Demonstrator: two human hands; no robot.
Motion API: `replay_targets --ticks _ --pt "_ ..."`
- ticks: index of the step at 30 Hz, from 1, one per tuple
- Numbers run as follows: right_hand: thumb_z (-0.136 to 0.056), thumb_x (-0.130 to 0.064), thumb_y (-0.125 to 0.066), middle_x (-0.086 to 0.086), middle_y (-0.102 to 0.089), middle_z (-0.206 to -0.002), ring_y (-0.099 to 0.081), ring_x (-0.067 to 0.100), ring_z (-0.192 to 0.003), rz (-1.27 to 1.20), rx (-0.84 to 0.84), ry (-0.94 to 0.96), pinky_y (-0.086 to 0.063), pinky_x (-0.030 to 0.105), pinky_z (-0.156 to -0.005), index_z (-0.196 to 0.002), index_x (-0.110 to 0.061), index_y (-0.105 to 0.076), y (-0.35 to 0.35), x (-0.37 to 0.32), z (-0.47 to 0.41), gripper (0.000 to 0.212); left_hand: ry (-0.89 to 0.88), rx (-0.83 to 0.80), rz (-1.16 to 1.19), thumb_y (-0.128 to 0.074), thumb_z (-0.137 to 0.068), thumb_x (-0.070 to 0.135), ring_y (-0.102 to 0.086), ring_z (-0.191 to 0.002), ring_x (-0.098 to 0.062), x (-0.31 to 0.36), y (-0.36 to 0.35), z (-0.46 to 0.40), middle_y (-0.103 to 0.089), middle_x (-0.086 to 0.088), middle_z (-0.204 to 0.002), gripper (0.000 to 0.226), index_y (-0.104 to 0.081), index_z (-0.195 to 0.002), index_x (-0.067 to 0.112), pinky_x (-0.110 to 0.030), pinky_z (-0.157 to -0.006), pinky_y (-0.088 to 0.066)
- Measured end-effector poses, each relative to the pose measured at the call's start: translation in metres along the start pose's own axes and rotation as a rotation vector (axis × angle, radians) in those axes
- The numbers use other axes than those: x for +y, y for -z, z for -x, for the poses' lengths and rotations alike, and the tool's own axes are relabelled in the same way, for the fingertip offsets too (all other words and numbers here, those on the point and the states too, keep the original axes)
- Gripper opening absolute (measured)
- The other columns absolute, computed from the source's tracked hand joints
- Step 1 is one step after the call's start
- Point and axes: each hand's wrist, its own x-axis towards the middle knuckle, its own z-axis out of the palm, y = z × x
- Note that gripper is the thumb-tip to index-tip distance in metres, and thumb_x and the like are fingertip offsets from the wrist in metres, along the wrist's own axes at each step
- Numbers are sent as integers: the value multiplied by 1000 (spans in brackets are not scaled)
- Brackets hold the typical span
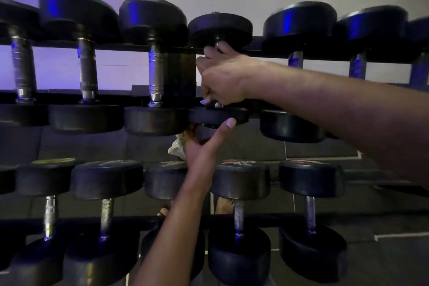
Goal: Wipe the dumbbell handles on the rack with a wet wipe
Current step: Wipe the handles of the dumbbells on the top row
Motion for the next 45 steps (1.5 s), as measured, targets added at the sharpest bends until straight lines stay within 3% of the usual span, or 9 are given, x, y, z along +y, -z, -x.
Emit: replay_targets --ticks 3,6,15,23,27,32,35,39,45 --pt "-97 -52 -64 2 -56 -125 -42 31 -126 27 -155 -38 -30 52 -110 -104 -24 -75 10 -6 -17 31 1 -16 23 -101 -63 63 -73 -122 -19 -3 -1 -1 -76 -4 -133 90 -67 -137 26 -64 -113 -50" --pt "-95 -46 -68 0 -55 -117 -44 31 -126 -69 -67 -74 -30 51 -110 -99 -24 -75 7 -7 -7 23 13 -32 36 -103 -62 62 -67 -111 -12 -4 0 -3 -77 -3 -125 93 -67 -138 21 -71 -112 -46" --pt "-89 -26 -81 -13 -73 -98 -64 2 -82 -914 171 -496 -55 28 -80 -88 -36 -76 -48 -2 47 10 47 -82 32 -103 -65 59 -69 -132 -23 -8 5 -7 -74 3 -139 93 -64 -144 31 -65 -116 -50" --pt "-88 -25 -77 -9 -75 -88 -70 11 -86 -1012 37 -650 -57 27 -70 -83 -31 -76 -57 5 44 8 37 -77 6 -102 -65 62 -64 -137 -35 -8 6 -7 -74 -6 -138 92 -65 -143 28 -69 -115 -47" --pt "-90 -22 -72 -8 -75 -86 -71 15 -85 -1024 8 -634 -56 28 -67 -80 -31 -75 -57 7 43 14 41 -79 -11 -102 -66 62 -71 -127 -23 -8 5 -7 -75 -5 -136 91 -65 -143 28 -66 -114 -48" --pt "-94 -41 -71 -1 -80 -95 -73 18 -95 -1258 -82 -558 -61 42 -93 -95 -29 -82 -52 14 61 16 28 -78 -11 -100 -66 62 -72 -125 -19 -5 5 -4 -76 2 -134 91 -63 -142 30 -58 -113 -53" --pt "-81 -63 -82 -1 -79 -89 -72 15 -85 -1304 17 -623 -60 33 -79 -89 -25 -82 -56 6 58 39 36 -83 -25 -100 -66 61 -73 -125 -18 -3 5 -2 -76 7 -134 91 -62 -143 33 -54 -112 -56" --pt "-78 -43 -92 0 -76 -79 -65 11 -70 -1324 82 -730 -57 29 -68 -80 -19 -81 -65 5 50 27 38 -74 -41 -99 -67 62 -72 -127 -21 -3 5 -2 -75 8 -134 87 -62 -141 35 -55 -113 -55" --pt "-83 -31 -89 -7 -76 -82 -71 14 -86 -1105 67 -745 -55 26 -67 -83 -25 -83 -62 9 40 8 55 -60 -80 -99 -60 72 -70 -130 -22 -1 6 -1 -74 11 -135 95 -62 -140 39 -56 -116 -53"
